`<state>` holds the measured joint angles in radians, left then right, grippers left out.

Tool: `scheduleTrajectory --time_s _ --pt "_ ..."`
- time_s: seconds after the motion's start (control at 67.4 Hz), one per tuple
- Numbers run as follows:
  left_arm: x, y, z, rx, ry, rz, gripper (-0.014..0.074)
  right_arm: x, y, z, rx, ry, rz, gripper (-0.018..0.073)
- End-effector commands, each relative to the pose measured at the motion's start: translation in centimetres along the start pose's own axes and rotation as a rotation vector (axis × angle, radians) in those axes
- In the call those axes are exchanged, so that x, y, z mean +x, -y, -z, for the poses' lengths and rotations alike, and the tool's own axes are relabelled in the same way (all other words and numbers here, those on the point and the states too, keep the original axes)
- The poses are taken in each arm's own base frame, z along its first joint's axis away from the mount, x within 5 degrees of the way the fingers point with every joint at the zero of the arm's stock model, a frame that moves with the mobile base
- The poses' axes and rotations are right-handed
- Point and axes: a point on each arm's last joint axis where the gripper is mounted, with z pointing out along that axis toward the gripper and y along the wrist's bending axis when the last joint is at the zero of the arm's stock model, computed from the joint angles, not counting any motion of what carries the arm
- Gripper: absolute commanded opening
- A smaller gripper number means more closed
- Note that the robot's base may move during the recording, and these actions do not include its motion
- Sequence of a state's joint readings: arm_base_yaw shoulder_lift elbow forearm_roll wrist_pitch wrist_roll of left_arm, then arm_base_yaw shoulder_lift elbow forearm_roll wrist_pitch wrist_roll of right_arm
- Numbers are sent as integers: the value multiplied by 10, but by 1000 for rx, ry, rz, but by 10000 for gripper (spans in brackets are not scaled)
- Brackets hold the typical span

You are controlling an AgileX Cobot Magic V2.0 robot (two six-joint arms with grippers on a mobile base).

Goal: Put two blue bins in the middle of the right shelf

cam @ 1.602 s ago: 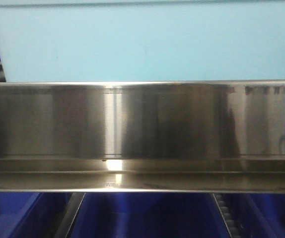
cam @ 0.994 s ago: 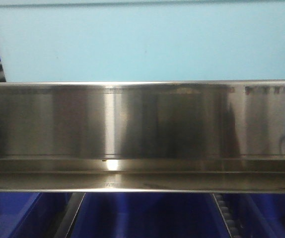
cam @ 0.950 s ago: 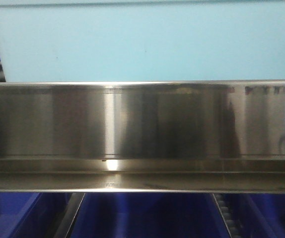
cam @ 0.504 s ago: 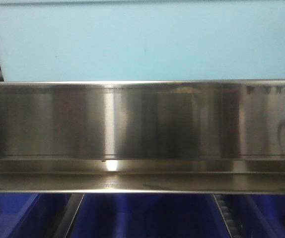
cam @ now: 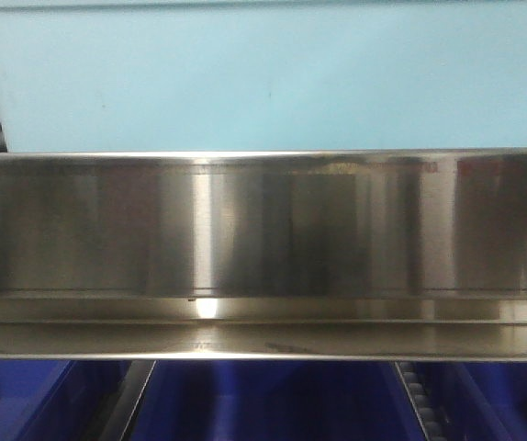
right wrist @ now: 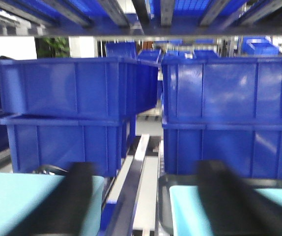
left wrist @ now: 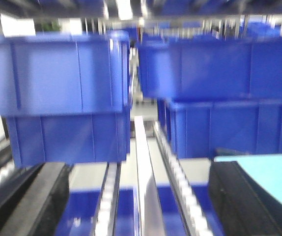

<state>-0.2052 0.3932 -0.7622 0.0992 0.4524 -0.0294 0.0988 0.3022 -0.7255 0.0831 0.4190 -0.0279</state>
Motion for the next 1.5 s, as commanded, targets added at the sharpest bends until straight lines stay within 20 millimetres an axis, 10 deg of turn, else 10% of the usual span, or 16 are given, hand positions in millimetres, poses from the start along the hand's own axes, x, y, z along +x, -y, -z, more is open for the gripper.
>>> scheduleTrajectory --time_s 0.0,0.267,0.712,1.083,1.484 --pt "-7 3 -8 48 -15 -1 508 -1 0 -11 0 -40 0 504" --pt "-28 33 -43 311 -204 -21 504 -21 -5 -42 -49 -164 -12 568" --pt "-65 83 -150 367 -601 -6 475 -48 -41 -157 -304 -635 20 568" --pt "-36 112 -231 251 -923 -14 475 -30 -63 -230 -164 -964 27 568" --pt "15 117 -276 174 -1070 -13 475 30 -74 -279 -127 -1147 2 568"
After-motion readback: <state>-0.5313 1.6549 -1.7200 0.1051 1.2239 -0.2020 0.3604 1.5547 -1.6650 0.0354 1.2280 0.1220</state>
